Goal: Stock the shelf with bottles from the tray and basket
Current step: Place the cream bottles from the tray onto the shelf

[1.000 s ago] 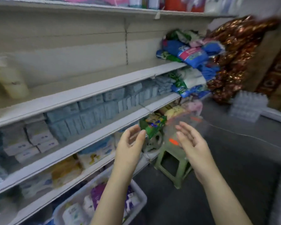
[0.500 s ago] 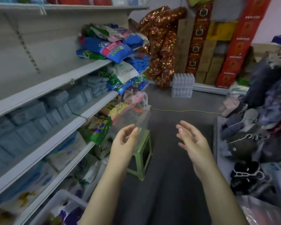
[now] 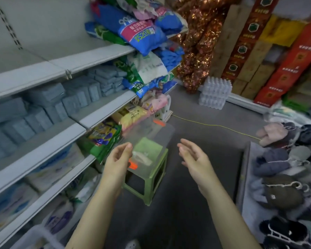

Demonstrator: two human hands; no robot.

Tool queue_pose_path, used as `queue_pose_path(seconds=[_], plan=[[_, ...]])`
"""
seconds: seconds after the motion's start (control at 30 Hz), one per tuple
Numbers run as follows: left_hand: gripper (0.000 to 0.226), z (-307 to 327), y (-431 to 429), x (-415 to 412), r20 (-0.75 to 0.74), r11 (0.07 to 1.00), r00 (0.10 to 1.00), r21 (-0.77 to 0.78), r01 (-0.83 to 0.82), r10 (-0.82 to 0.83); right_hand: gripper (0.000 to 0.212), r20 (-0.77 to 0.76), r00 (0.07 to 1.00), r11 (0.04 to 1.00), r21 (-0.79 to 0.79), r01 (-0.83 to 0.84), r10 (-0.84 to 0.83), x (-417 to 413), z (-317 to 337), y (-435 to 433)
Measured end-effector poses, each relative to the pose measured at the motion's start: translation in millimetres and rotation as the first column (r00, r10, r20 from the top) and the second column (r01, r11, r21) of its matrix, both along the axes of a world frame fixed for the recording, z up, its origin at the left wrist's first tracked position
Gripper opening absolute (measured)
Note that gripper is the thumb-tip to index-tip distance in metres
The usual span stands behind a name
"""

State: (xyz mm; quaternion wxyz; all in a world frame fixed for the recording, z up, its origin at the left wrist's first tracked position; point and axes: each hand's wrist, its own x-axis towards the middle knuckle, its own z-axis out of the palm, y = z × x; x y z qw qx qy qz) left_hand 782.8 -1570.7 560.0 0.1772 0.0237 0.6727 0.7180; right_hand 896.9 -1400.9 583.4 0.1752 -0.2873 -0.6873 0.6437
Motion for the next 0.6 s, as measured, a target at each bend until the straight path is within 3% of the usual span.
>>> queue_pose_path(seconds=[0.13, 0.4, 0.6], plan=[[0.034, -7.9, 17.8, -53.8, 0.002, 0.998, 1.000, -0.068, -0.016, 0.016, 0.024, 0.034, 0.999, 0.999, 0.006, -0.036, 0.036, -49.7, -6.4, 25.0], [0.023, -52.8, 49.9, -112.2, 0.094, 0.981, 0.990, -0.170, -0.092, 0.109, 0.017, 0.229, 0.952, 0.979, -0.075, -0.189, 0.202, -142.7, -71.3, 73.0], [0.015, -102.1, 65.7, -151.9, 0.305, 0.935, 0.914, -0.312, -0.169, 0.267, 0.011, 0.358, 0.833, 0.905, -0.120, -0.407, 0.422, -219.3, -140.0, 113.0]])
